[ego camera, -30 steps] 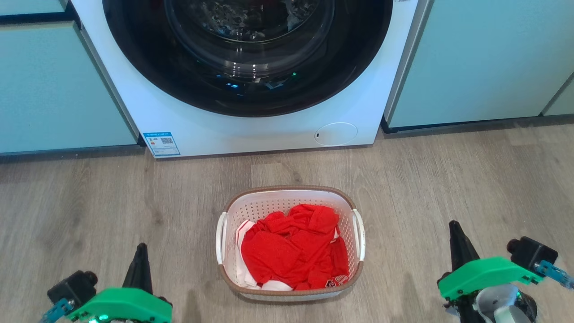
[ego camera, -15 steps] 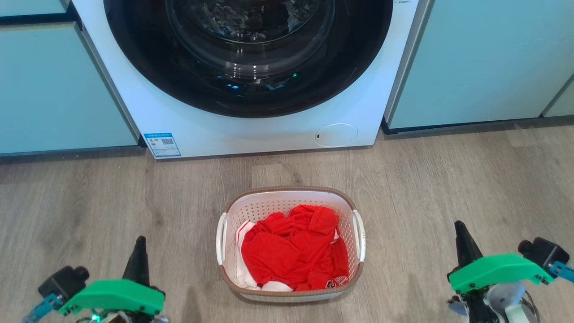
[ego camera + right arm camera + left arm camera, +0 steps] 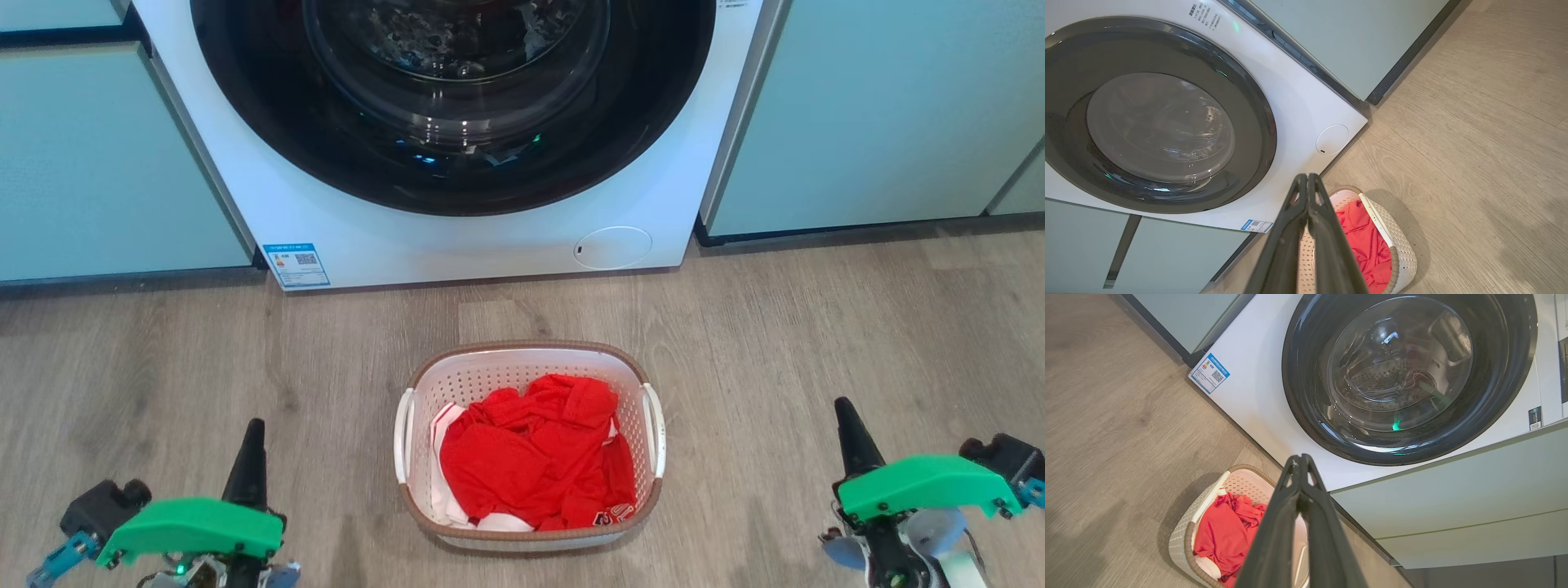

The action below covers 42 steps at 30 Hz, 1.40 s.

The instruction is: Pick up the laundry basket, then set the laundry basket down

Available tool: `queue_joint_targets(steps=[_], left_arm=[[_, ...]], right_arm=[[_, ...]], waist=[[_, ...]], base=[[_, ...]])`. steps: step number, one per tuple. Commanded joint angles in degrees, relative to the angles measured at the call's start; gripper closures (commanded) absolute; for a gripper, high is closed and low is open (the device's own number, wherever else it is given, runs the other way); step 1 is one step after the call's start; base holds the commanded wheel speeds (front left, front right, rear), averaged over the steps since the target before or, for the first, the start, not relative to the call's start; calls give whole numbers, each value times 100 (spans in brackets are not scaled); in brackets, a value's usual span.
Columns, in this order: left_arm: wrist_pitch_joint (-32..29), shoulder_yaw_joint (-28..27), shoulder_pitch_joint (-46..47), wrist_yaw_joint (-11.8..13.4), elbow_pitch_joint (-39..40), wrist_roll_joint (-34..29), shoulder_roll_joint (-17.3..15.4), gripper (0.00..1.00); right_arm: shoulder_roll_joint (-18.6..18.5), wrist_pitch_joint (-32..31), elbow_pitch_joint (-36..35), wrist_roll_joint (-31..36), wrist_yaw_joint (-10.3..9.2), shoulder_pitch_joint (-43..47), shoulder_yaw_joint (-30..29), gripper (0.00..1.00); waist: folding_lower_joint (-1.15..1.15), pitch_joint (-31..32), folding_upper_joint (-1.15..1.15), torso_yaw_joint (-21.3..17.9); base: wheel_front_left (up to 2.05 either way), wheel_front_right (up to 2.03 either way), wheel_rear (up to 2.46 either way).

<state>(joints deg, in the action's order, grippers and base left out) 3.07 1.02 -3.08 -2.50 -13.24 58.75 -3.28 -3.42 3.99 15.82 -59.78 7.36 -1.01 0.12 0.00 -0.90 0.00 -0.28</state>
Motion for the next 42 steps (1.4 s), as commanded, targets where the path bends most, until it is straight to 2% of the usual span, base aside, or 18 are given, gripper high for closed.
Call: queue_joint_targets(steps=[1,42], left_arm=[[-22,-181,317,-37,153,130,-53,100],[-706,-561,798,-406,-31,2762,-36,100]], right_arm=[[-86,-48,-186,-144,8,-294,33,100],[-85,-723,-190,-2746,12,-459,-369,100]], waist=[[0,1,0,1],[0,58,0,22]], base=[[0,0,0],[0,0,0]])
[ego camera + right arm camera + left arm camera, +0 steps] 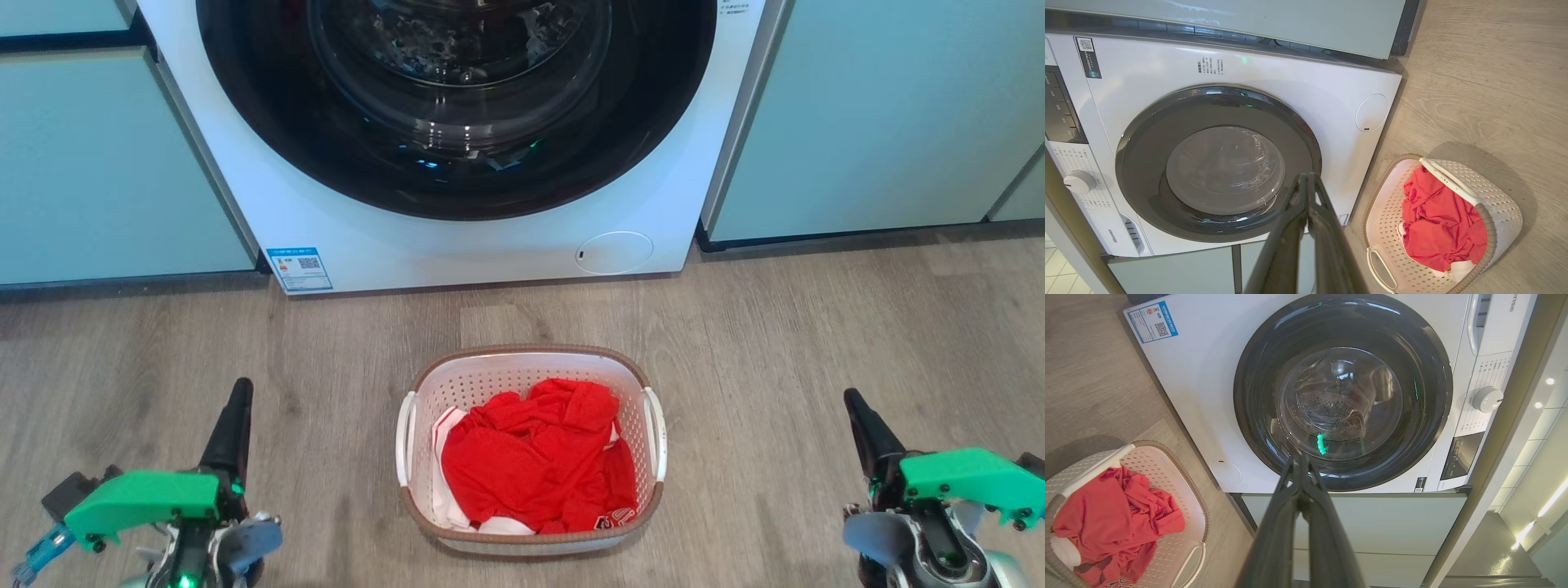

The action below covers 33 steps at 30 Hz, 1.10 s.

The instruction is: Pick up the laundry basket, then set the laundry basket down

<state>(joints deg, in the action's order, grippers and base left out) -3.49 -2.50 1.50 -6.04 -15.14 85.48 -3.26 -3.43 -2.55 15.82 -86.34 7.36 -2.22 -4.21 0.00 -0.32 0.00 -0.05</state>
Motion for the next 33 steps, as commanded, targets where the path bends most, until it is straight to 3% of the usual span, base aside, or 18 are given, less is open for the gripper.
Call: queue_joint_targets(steps=[1,10,33], left_arm=[[-67,-219,352,-62,154,154,-37,100],[-224,-308,461,-145,112,745,-32,100],[-246,-335,463,-145,112,724,-13,100]], right_arm=[[-84,-86,-190,-155,12,-342,53,100],[-80,-242,-190,-737,13,-379,-43,100],[-46,-281,-187,-699,13,-383,-91,100]], waist=[[0,1,0,1],[0,14,0,5],[0,14,0,5]], base=[[0,0,0],[0,0,0],[0,0,0]])
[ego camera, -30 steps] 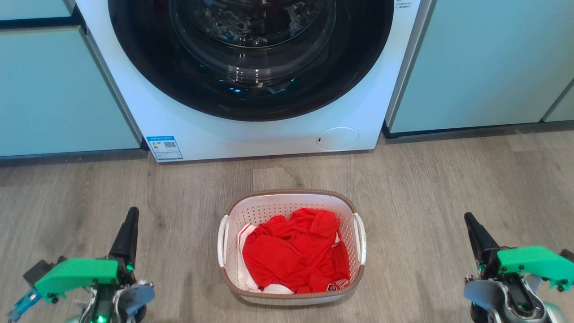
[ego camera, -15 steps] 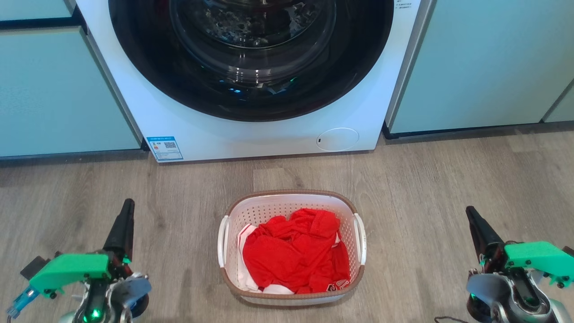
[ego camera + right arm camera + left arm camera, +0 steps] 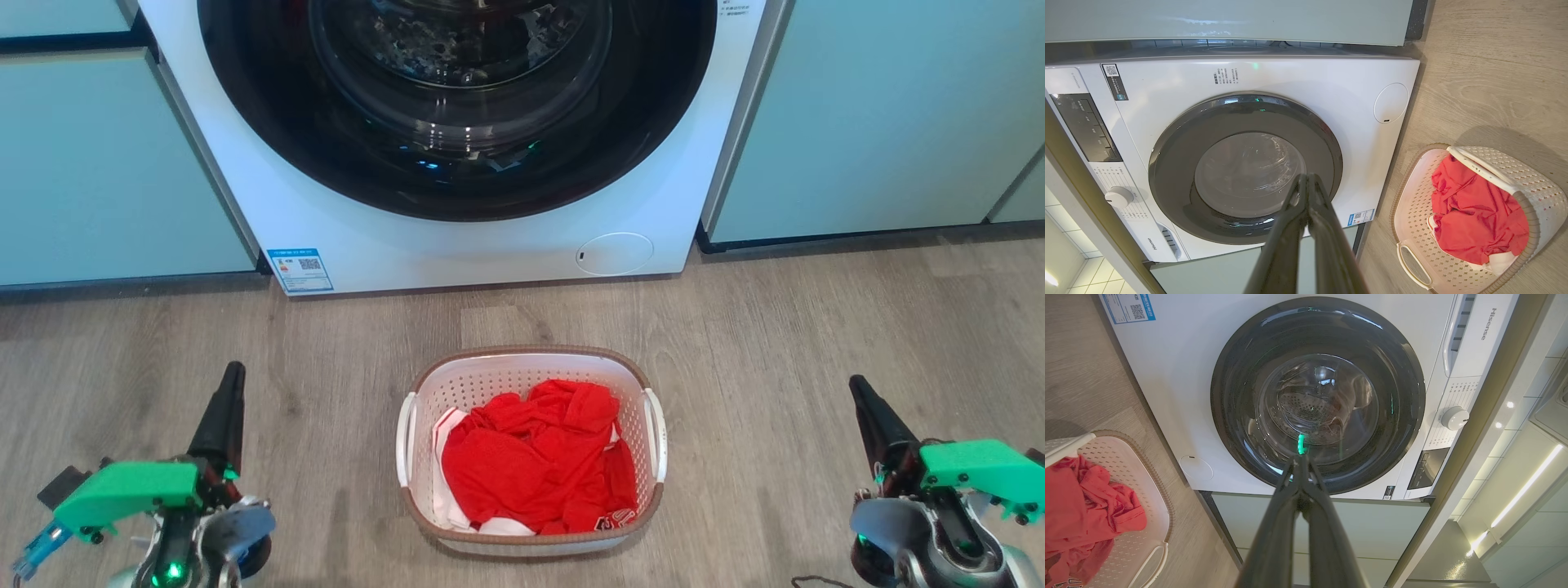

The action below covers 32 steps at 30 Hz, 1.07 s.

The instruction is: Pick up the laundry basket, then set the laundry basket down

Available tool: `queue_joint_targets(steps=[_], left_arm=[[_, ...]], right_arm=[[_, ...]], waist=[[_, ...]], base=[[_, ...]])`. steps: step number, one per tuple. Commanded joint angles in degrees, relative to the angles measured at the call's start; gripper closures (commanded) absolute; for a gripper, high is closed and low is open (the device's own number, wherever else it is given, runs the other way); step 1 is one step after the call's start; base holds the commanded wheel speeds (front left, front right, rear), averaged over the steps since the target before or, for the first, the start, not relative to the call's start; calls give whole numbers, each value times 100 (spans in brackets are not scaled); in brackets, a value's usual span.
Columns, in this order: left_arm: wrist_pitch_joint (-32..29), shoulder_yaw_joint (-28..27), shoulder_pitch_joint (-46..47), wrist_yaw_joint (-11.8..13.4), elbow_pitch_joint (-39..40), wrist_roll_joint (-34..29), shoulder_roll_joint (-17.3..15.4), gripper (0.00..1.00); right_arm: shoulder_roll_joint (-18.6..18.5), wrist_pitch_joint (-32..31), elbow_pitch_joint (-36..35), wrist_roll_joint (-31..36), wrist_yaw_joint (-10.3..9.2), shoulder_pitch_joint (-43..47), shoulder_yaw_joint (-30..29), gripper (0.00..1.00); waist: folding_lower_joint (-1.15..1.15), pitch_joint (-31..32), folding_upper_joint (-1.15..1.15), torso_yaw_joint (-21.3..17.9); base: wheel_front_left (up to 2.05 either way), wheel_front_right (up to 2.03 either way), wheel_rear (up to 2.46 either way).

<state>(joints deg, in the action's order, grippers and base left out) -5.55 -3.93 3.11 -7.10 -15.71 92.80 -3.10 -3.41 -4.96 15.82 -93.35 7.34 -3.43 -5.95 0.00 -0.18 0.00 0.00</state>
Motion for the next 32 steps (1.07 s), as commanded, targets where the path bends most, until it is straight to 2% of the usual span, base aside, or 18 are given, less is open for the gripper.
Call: queue_joint_targets(steps=[1,32], left_arm=[[-40,-193,303,-38,168,-8,-28,100],[-61,-219,305,-38,167,-30,-9,100]], right_arm=[[-47,-42,-187,3,14,-263,81,100],[-13,-80,-184,43,14,-267,33,100]], waist=[[0,0,0,0],[0,0,0,0]], base=[[0,0,0],[0,0,0]])
